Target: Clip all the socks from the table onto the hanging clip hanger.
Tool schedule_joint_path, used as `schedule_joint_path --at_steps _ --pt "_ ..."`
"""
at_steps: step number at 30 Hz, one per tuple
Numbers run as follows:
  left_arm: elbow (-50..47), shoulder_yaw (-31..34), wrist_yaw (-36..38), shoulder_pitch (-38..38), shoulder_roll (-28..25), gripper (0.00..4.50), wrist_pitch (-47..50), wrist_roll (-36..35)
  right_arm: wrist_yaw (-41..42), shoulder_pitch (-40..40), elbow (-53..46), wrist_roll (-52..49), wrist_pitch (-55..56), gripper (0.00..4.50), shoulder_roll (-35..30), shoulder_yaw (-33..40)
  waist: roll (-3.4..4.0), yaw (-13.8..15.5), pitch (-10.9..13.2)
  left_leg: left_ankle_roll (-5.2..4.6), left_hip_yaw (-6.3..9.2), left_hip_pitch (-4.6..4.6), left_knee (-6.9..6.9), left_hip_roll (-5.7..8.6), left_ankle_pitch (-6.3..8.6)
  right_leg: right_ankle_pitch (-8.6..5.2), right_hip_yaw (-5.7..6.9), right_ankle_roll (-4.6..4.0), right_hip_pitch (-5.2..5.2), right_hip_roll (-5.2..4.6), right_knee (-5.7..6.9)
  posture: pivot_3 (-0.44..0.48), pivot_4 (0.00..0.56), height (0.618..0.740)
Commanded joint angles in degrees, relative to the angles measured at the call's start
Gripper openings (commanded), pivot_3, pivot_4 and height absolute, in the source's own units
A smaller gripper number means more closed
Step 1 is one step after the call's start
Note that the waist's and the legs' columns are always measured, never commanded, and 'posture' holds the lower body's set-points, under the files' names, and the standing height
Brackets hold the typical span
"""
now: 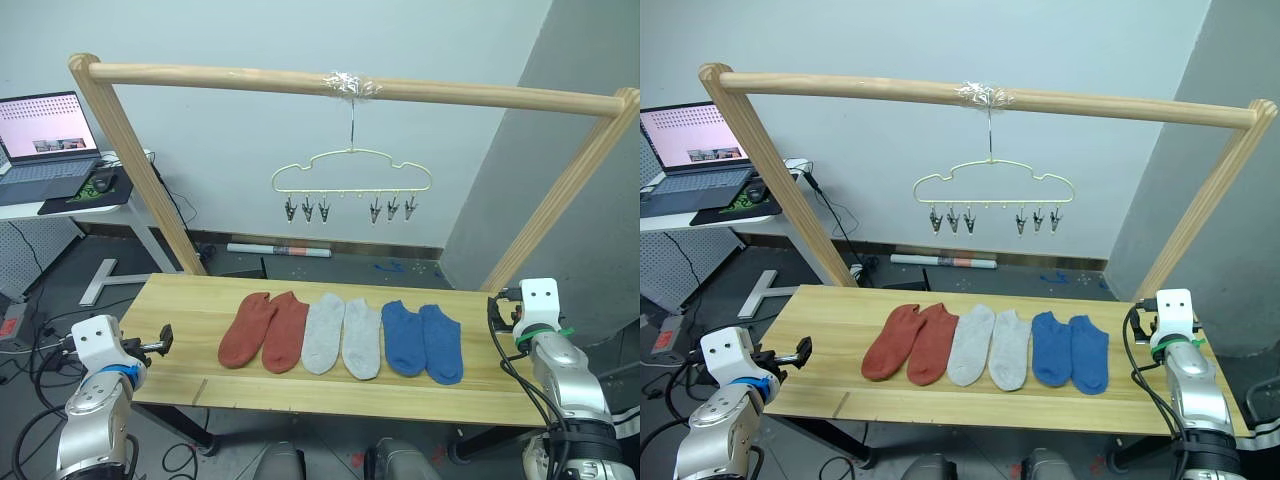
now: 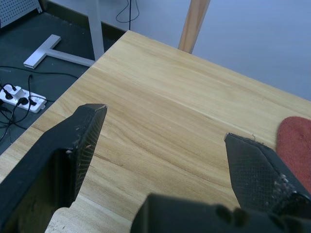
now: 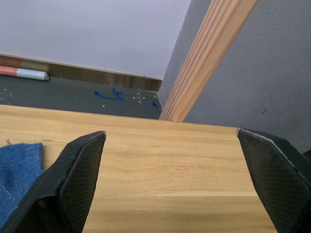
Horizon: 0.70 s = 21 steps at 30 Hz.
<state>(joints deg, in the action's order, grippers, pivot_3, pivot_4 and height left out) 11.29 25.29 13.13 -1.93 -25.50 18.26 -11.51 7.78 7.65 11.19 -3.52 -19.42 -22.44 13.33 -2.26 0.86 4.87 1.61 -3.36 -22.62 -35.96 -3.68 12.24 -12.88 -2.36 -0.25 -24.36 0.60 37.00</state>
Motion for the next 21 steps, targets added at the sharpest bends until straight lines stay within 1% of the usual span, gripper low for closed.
schedule_joint_path --at_steps 1,4,10,12,14,17,18,21 --pt "-2.1 1.5 -1.9 0.2 -1.4 4.47 -1.7 1.0 -0.4 1.0 -1.4 0.0 0.3 4.50 -1.0 1.2 0.00 0.0 0.0 0.00 0.00 0.00 0.00 0.00 0.00 0.00 0.00 0.00 0.00 0.00 0.00 0.118 0.074 0.740" --pt "-2.3 1.3 -3.9 0.2 -1.0 4.47 -3.4 2.1 -0.4 0.8 -1.7 0.0 0.2 4.50 -1.0 1.2 0.01 0.0 0.0 0.00 0.01 -0.01 0.00 -0.01 0.00 0.00 -0.02 0.00 -0.01 -0.01 -0.01 0.117 0.076 0.740" --pt "-3.1 1.8 -1.7 0.1 -1.3 4.47 -2.2 -0.4 -0.4 0.4 -2.4 0.0 0.0 4.50 -1.0 1.2 0.05 0.0 0.1 0.00 0.01 -0.02 0.00 0.00 0.00 0.00 -0.02 0.00 -0.02 -0.06 -0.02 0.112 0.083 0.740" --pt "-7.0 3.0 0.6 -0.6 -0.7 4.47 -1.3 -4.0 0.0 0.1 -3.1 0.0 -0.2 4.50 -1.1 0.9 0.01 0.0 0.2 0.00 0.02 -0.03 0.01 -0.01 0.00 0.00 -0.02 0.00 -0.02 -0.07 -0.02 0.108 0.097 0.740" --pt "-10.1 3.9 1.9 -1.1 -0.2 4.47 -0.8 -6.6 0.5 0.0 -3.5 0.0 -0.2 4.50 -1.3 0.6 -0.01 -0.1 0.4 0.01 0.04 -0.07 0.01 -0.06 0.01 -0.01 -0.05 -0.01 -0.05 -0.10 -0.04 0.108 0.097 0.740" --pt "-15.4 3.1 2.6 -2.0 -0.6 4.47 -2.0 -6.9 2.7 0.8 -5.1 -1.2 -0.5 4.50 -1.2 0.1 0.18 0.0 0.9 0.01 0.05 -0.12 0.00 -0.06 0.00 -0.01 -0.06 -0.01 -0.08 -0.18 -0.04 0.105 0.120 0.740" --pt "-17.2 2.5 3.1 -2.2 -0.7 4.47 -2.1 -7.0 3.6 1.3 -5.6 -1.6 -0.8 4.50 -1.1 -0.2 0.22 0.0 1.1 0.00 0.05 -0.11 0.00 -0.05 0.00 -0.01 -0.09 -0.01 -0.08 -0.19 -0.04 0.105 0.120 0.740" --pt "-21.7 1.1 4.1 -2.1 -0.4 4.47 -1.0 -7.6 6.7 2.5 -7.3 -2.3 -1.5 4.50 -1.0 -2.0 0.24 -0.1 1.8 0.00 0.04 -0.10 -0.01 -0.01 0.00 -0.01 -0.09 -0.01 -0.08 -0.18 -0.03 0.097 0.136 0.740"
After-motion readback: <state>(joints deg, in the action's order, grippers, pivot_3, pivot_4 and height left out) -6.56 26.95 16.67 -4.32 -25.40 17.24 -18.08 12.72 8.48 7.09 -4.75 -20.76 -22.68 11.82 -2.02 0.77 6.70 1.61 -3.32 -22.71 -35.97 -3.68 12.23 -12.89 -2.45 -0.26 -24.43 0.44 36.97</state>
